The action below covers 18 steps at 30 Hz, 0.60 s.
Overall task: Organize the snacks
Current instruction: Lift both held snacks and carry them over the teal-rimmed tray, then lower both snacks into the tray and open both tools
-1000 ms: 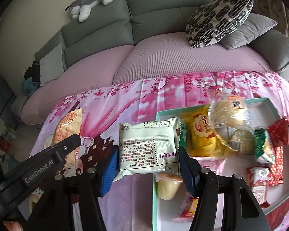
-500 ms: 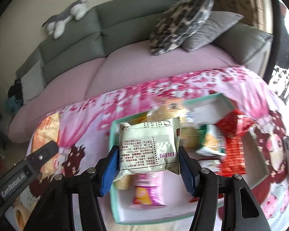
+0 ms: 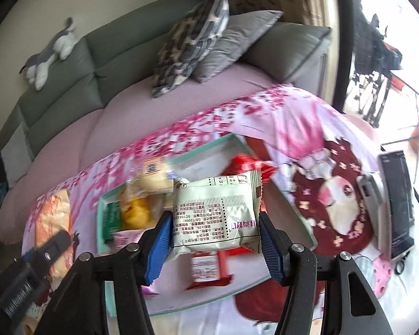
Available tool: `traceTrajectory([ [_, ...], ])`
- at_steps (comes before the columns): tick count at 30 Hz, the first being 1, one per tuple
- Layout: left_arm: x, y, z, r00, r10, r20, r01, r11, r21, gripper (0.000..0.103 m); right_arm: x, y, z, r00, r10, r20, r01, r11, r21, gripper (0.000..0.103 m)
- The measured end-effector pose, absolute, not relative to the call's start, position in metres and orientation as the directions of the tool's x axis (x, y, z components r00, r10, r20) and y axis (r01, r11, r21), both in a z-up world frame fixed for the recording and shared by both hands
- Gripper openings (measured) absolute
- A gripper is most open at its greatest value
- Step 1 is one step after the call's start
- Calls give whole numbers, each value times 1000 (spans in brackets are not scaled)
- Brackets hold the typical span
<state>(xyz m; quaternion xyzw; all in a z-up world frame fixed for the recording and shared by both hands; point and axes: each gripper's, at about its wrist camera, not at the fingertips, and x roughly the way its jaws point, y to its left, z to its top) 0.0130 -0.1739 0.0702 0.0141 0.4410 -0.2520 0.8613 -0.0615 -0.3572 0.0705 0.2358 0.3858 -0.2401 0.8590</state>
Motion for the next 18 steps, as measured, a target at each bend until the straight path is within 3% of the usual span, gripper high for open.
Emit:
traceTrajectory([
  [18, 1, -248, 17, 428, -389, -815, 521, 844, -129, 39, -58, -393, 17, 512, -184, -839, 638, 735, 228, 63],
])
